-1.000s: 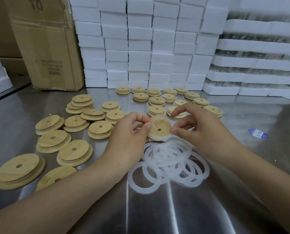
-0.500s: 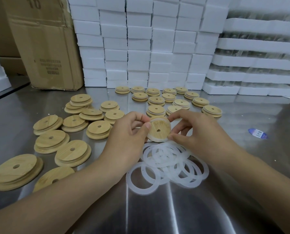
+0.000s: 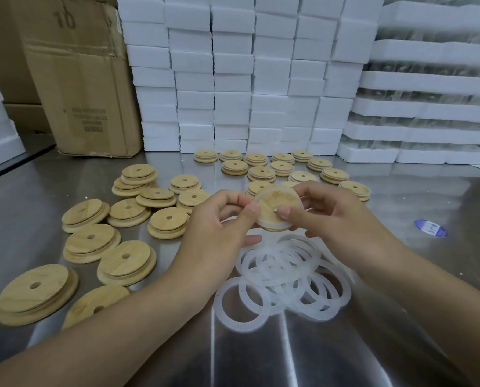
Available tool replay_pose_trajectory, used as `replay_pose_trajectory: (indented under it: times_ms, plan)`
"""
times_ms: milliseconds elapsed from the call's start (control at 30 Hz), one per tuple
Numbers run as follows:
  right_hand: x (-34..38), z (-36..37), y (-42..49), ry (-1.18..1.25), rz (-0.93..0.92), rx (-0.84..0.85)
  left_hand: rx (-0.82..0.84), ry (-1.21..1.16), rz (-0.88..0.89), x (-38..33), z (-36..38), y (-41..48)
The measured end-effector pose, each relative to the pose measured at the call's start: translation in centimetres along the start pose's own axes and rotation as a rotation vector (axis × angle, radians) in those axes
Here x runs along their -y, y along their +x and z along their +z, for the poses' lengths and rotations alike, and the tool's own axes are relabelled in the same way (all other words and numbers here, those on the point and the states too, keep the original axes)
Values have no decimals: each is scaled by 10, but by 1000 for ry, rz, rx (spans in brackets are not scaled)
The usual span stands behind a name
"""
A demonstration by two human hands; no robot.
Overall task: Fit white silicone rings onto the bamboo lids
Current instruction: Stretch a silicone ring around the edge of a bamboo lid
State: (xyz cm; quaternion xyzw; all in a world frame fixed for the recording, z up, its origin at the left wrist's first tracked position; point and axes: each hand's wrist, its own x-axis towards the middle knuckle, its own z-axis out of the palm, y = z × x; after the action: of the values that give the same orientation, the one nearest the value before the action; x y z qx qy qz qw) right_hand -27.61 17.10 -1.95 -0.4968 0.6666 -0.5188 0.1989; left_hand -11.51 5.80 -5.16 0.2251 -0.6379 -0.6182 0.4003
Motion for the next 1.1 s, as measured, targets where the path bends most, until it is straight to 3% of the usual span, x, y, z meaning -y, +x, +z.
replay_pose_trajectory:
  times_ms: [367,600,833,1000,1100]
  plan:
    - [3,0,-2,208,154,-102,92,43,-28,1,-2,2]
    - [2,5,-5,207,157,-106,76,65,-39,0,-5,1]
    - [2,4,-5,196,172,-116,130,199,2,0,-2,-2]
    - [1,4,-6,328,296,-133,193,325,33,-2,-1,-3]
    - [2,5,-7,315,293,-114,157,310,56,0,-2,-3]
